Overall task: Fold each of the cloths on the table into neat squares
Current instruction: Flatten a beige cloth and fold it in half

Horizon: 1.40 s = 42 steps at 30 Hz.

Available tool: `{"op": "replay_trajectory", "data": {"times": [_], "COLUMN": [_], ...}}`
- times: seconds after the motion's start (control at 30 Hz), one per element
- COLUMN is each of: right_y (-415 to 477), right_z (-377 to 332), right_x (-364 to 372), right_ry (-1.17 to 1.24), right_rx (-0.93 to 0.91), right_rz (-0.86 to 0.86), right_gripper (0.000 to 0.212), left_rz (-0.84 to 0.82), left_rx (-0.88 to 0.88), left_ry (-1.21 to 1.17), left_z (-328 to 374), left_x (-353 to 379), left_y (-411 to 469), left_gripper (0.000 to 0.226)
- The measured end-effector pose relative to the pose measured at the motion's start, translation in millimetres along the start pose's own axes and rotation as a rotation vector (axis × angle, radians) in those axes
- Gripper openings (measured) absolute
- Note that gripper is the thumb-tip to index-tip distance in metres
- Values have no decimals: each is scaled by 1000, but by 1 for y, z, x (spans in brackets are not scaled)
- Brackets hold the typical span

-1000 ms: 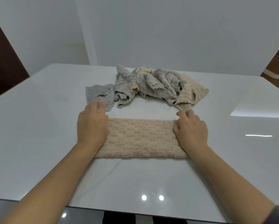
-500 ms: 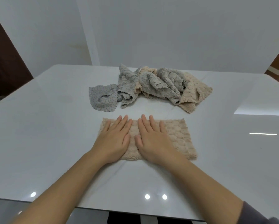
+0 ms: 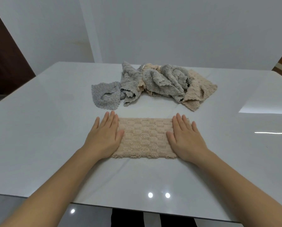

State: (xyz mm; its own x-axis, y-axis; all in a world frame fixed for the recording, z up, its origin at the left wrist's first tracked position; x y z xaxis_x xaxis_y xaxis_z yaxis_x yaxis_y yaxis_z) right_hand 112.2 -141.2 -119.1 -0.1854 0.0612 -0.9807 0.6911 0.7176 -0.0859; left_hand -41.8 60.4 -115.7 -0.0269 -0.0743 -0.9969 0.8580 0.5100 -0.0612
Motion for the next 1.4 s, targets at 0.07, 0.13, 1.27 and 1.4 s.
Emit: {"op": "replay_trajectory", "data": {"times": [0.07, 0.13, 1.27, 1.4], "right_y": [0, 1, 9, 2], "right_z": [-1, -1, -81, -52], "right_x": [1, 0, 11, 6], "right_ry": [-1, -2, 7, -10], "right_rx": [-2, 2, -184, -146], "right_rz": [2, 9, 5, 21], "right_gripper": [66, 66, 64, 64], "left_rz": [97, 204, 27, 36], "left_rx": [-7, 67, 57, 61], "left_ry": [-25, -124, -97, -76], "left_z": [16, 54, 10, 8], "left_x": [-15, -33, 9, 11], "left_y": [0, 0, 4, 4], "left_gripper": [66, 67, 74, 68]}}
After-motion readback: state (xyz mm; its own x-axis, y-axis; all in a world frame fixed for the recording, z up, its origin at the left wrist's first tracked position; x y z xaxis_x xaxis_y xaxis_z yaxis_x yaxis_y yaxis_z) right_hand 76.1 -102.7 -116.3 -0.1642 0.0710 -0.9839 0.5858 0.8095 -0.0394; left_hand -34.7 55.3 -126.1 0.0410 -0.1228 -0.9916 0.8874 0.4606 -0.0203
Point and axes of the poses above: each hand's wrist, its own y-axis towards the middle knuckle, its own x-axis out of the palm, z = x × y, the point moved 6 cm from there along y, towards the middle knuckle, and after that the axes turned 2 degrees about y, right-handed, at the moved point
